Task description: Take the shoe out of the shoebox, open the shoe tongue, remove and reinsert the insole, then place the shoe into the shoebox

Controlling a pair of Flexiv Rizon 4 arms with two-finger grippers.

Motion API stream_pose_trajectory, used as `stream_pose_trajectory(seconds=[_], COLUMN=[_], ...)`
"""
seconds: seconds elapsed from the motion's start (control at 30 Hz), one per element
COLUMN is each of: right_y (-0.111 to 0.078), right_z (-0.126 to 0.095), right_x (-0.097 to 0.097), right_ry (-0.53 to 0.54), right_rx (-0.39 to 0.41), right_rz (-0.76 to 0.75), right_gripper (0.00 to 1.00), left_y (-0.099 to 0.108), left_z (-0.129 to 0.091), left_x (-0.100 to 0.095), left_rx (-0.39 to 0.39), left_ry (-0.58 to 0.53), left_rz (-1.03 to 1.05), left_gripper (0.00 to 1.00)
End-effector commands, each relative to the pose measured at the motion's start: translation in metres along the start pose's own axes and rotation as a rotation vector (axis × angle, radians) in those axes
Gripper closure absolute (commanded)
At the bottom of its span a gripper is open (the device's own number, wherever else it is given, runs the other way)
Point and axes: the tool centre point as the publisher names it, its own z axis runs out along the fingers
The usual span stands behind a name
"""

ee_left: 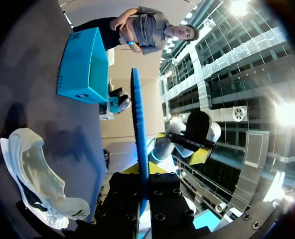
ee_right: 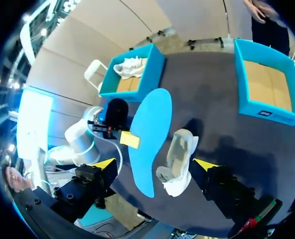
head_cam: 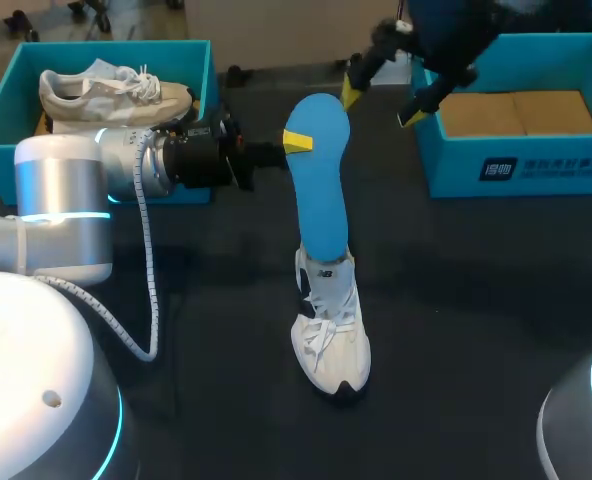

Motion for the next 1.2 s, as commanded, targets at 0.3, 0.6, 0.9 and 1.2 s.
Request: stream_pose_trajectory(seconds=[0.3, 0.6, 0.9, 1.2], right_y=[-0.017, -0.019, -0.019, -0.022], right_z=[-0.005, -0.001, -0.001, 0.013], right_x=[-0.036, -0.048, -0.048, -0.062], right_ry=[0.614, 0.724, 0.724, 0.709], right_rx=[-0.075, -0.096, -0.096, -0.122], right_rz=[0.057, 0.080, 0.080, 0.094], right_gripper=[0.00, 0.00, 0.00, 0.00], left_y=[0.001, 0.001, 0.001, 0.001], left_z=[-0.001, -0.001, -0.001, -0.001], left_x=[0.000, 0.000, 0.000, 0.000], left_rx=[-0.001, -0.001, -0.001, -0.001], left_ry=[-0.002, -0.002, -0.002, -0.002], left_rz=[0.000, 0.000, 0.000, 0.000], left_gripper=[1.00, 1.00, 1.00, 1.00])
